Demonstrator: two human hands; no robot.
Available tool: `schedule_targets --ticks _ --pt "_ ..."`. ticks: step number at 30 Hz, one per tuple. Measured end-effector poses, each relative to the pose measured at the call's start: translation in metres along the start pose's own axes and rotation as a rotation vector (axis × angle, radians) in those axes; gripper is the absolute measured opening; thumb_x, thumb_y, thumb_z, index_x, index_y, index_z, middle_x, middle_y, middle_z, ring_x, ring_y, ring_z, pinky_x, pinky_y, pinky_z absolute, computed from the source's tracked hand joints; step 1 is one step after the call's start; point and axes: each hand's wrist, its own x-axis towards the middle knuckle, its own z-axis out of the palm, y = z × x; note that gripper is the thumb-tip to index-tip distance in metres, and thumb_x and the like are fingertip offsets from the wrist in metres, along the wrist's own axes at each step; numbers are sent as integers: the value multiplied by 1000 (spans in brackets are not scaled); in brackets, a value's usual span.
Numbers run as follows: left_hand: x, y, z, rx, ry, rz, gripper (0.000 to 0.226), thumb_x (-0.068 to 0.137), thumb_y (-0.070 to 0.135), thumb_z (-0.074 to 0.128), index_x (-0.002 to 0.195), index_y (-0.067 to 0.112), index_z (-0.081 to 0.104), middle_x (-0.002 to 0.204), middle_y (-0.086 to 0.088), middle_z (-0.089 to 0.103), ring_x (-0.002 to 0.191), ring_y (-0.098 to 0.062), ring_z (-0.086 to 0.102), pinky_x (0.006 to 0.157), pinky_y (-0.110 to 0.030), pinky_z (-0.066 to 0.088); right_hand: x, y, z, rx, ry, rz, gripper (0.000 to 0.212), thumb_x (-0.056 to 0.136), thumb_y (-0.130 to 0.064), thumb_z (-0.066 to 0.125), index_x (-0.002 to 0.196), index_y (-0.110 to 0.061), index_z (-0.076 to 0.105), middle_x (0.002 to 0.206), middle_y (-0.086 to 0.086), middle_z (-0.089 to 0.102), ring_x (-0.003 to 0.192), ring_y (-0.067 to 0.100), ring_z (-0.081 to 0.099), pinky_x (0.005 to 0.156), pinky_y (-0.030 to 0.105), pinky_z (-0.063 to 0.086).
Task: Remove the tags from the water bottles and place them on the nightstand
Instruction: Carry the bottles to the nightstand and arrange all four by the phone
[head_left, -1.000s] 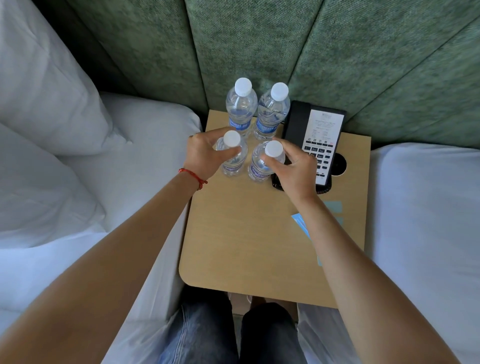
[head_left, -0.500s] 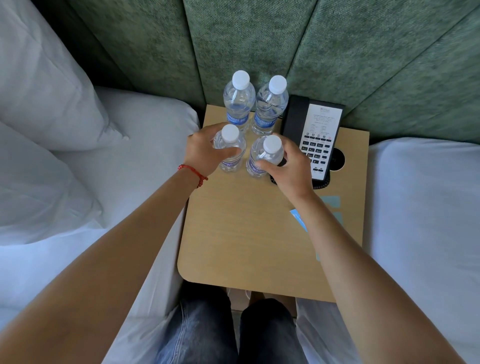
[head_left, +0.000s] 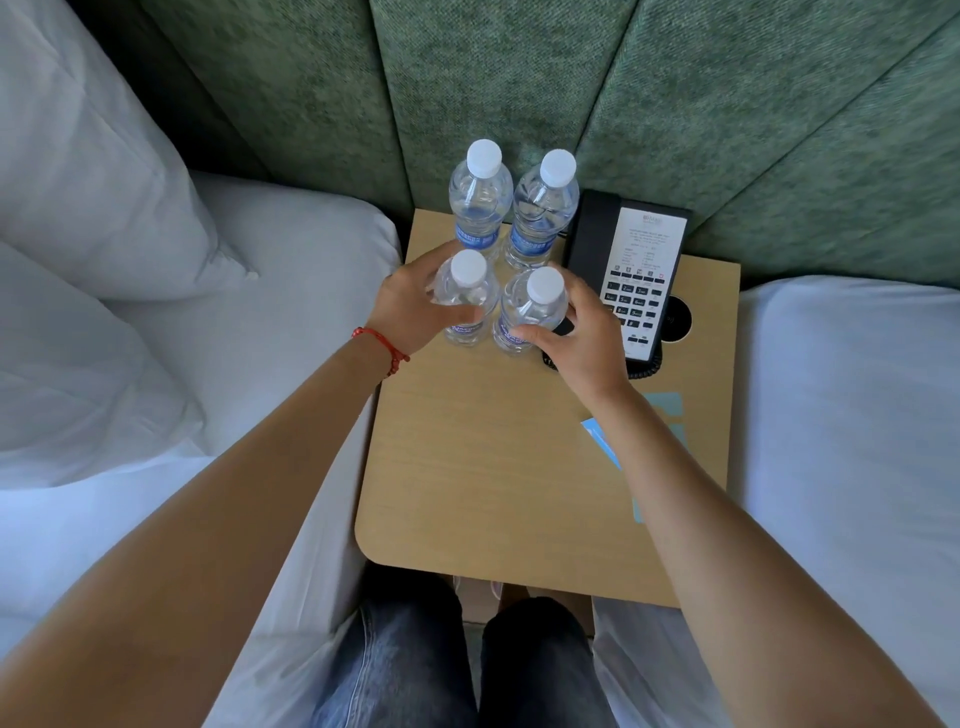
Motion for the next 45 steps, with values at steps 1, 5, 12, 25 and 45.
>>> schedule_targets --ticks 1,5,12,25,45 --pt "-2 -4 2 -38 15 -26 70 67 10 79 129 17 48 122 4 57 112 -12 52 91 -17 44 0 3 1 14 -13 16 77 65 -24 82 132 -14 45 132 7 55 122 19 50 104 40 41" --pt "-6 -15 10 -62 61 -71 73 67 13 80 131 16 45 127 -4 57 112 -15 54 93 -22 44 -2 11 4 87 -37 70 84 66 -20 81 137 -20 37 133 2 52 122 17 51 104 40 41" --pt "-6 -14 21 -168 140 -78 65 67 5 78 125 11 51 111 1 60 96 -6 58 75 -5 45 2 16 9 177 -32 84 74 68 -17 79 131 -26 41 127 -1 54 116 14 55 95 28 47" --pt "29 -7 16 -151 137 1 60 66 3 77 121 12 53 103 6 61 92 0 57 79 -4 44 40 11 3 158 -55 77 75 70 -15 77 134 -21 38 120 -5 55 114 17 56 99 37 46" --pt "30 -6 9 -29 113 -68 77 68 17 79 135 13 40 124 -7 58 111 -15 55 93 -19 44 44 9 1 115 -55 131 90 70 -22 79 143 -16 26 137 6 50 124 19 49 105 43 39"
